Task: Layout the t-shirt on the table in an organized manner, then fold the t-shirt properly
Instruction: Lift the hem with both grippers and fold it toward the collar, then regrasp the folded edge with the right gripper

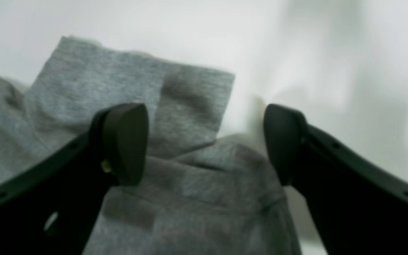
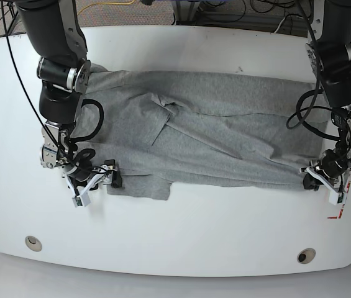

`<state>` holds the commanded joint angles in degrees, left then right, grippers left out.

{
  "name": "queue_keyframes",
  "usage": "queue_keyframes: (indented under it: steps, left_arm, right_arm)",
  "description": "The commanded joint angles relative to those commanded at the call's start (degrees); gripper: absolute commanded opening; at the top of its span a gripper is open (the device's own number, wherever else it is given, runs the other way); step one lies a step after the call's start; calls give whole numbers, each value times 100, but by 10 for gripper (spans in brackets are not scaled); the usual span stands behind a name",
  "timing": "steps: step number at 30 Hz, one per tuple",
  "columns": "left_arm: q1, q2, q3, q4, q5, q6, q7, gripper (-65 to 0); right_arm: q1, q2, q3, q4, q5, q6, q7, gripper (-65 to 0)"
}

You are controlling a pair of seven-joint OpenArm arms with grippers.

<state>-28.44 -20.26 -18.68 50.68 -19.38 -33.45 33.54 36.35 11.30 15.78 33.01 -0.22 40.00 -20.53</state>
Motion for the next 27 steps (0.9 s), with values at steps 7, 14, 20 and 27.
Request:
queue_keyframes:
  steps: [7, 14, 20, 27]
  left_arm:
    - [0, 0, 0, 0, 0, -9, 9, -637]
    - [9, -9, 0, 0, 0, -9, 9, -637]
    - [9, -9, 0, 0, 0, -9, 9, -637]
    - [9, -9, 0, 0, 0, -9, 9, -637]
  right_arm:
    - [-9, -132, -132, 0, -35, 0, 0, -162]
    - [-9, -149, -141, -18, -35, 0, 0, -244]
    - [0, -158, -316, -18, -35, 0, 0, -458]
    - [-9, -158, -1134, 0, -35, 0, -18, -574]
